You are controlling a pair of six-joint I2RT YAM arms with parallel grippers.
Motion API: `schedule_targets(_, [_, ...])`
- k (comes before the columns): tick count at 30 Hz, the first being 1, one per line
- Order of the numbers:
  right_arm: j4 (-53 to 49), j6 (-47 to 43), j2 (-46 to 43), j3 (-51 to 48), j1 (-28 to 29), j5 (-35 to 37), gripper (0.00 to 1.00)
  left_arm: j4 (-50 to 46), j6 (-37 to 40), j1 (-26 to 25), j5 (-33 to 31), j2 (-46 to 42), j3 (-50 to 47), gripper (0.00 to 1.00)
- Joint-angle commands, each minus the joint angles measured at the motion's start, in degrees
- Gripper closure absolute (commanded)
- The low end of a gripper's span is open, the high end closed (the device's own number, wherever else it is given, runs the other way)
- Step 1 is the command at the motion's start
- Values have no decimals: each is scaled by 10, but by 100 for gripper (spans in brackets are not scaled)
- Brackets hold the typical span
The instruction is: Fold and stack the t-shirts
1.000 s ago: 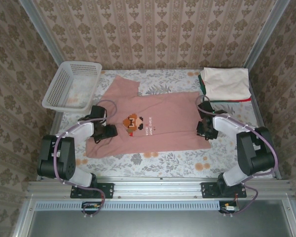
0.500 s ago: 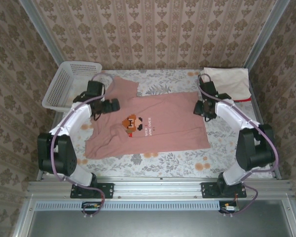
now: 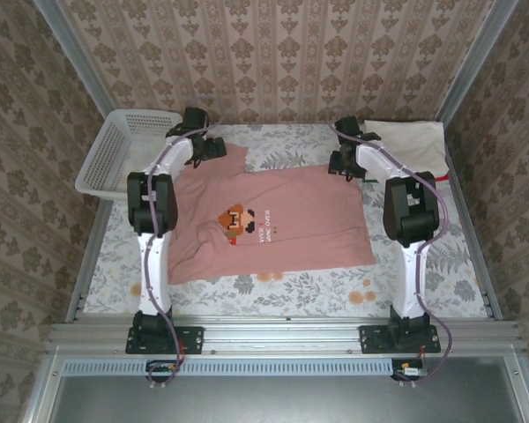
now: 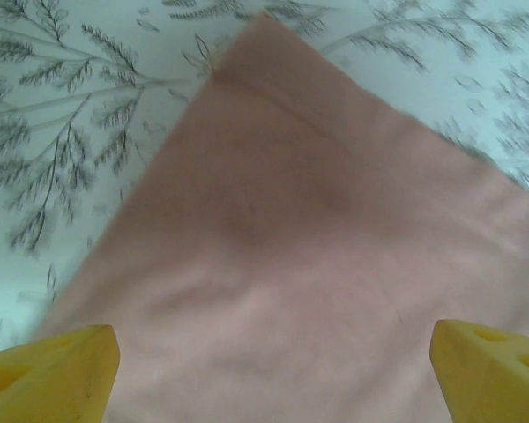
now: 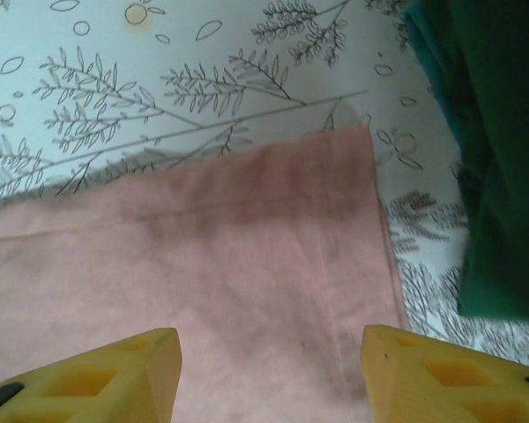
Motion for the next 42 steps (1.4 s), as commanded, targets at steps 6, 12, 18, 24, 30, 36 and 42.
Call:
schedule_targets(6, [-64, 11, 91, 116, -22, 6, 42, 15, -56, 22, 47, 99, 141, 7])
schedule_targets(12, [-103, 41, 146, 181, -31, -38, 40, 49, -128, 34, 110, 147, 175, 16])
schedule_targets(18, [-122, 50, 188, 216, -35, -78, 47, 1, -131, 35, 112, 170, 196, 36])
schedule_targets(24, [-105, 49, 161, 197, -35, -87, 80, -9, -119, 45, 142, 155, 195, 85])
schedule_targets(30, [-99, 34, 100, 172, -33, -83, 89, 1, -88, 46, 144, 62, 137, 100])
schedule_targets(36, [-62, 0, 3, 77, -34, -82, 90, 46, -50, 48, 153, -93, -10, 100])
schedule_targets(42, [-21, -33, -79, -25, -38, -113, 90, 139, -34, 63, 178, -285, -230, 100])
